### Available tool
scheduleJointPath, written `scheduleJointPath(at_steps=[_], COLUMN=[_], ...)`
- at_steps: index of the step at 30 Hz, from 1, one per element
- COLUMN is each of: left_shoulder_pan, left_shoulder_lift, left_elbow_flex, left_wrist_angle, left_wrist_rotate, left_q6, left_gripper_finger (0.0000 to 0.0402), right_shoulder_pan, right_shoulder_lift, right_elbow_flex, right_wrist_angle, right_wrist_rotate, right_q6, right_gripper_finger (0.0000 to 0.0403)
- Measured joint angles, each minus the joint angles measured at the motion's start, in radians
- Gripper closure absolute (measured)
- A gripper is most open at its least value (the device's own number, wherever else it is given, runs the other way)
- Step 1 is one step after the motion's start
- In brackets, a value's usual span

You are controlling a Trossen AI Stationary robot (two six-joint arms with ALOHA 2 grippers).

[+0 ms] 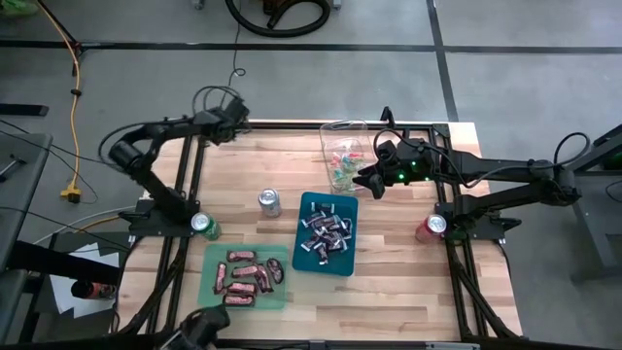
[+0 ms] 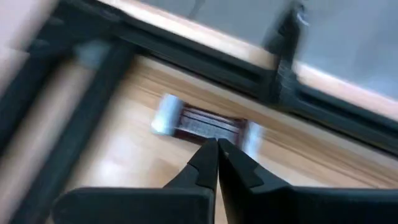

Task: Sort candy
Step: Put the brown-white chocolate into the blue bin

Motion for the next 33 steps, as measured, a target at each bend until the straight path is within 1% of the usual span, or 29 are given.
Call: scheduleJointPath(at_steps=[1,2,5,6,9,12,18,21,25,30,31,33], left_shoulder_pan=[0.0,0.007,0.005,-0.007,-0.006,0.004,-0.002,-0.004,-0.014,-0.032,-0.035,-0.037], left_shoulder_lift=[0.034,0.07,0.166,0.192,0.228,0.247,0.246,0.245,0.267,0.299,0.299,0.299], left_elbow_flex=[0.015,0.035,0.098,0.12,0.149,0.164,0.164,0.164,0.167,0.181,0.181,0.181], left_wrist_angle=[0.006,-0.021,-0.112,-0.115,-0.068,-0.09,-0.095,-0.092,-0.078,-0.09,-0.093,-0.092], left_wrist_rotate=[0.014,0.003,-0.112,-0.122,-0.147,-0.197,-0.153,-0.119,-0.142,-0.23,-0.227,-0.19], left_q6=[0.002,-0.003,-0.059,-0.095,-0.132,-0.164,-0.164,-0.207,-0.321,-0.378,-0.376,-0.366], left_gripper_finger=[0.0402,0.0402,0.0402,0.0401,0.0402,0.0402,0.0402,0.0402,0.0402,0.0402,0.0402,0.0402], right_shoulder_pan=[-0.005,-0.008,-0.013,-0.014,-0.014,-0.014,-0.014,-0.014,-0.014,-0.014,-0.014,-0.014], right_shoulder_lift=[0.0,0.0,0.0,0.0,0.0,0.0,0.0,0.0,0.0,0.0,0.0,0.0], right_elbow_flex=[0.0,0.0,0.0,0.0,0.0,0.0,0.0,0.0,0.0,0.0,0.0,0.0], right_wrist_angle=[-0.003,-0.003,-0.005,-0.006,-0.01,-0.012,-0.014,-0.014,-0.014,-0.015,-0.015,-0.015], right_wrist_rotate=[-0.001,0.0,0.002,0.002,0.001,0.001,0.0,-0.001,-0.007,-0.051,-0.056,-0.074], right_q6=[0.001,0.001,0.001,0.001,0.002,0.002,0.047,0.047,0.088,0.108,0.119,0.132], right_gripper_finger=[0.0195,0.0195,0.0195,0.0195,0.0195,0.0195,0.0195,0.0195,0.0195,0.0195,0.0195,0.0195])
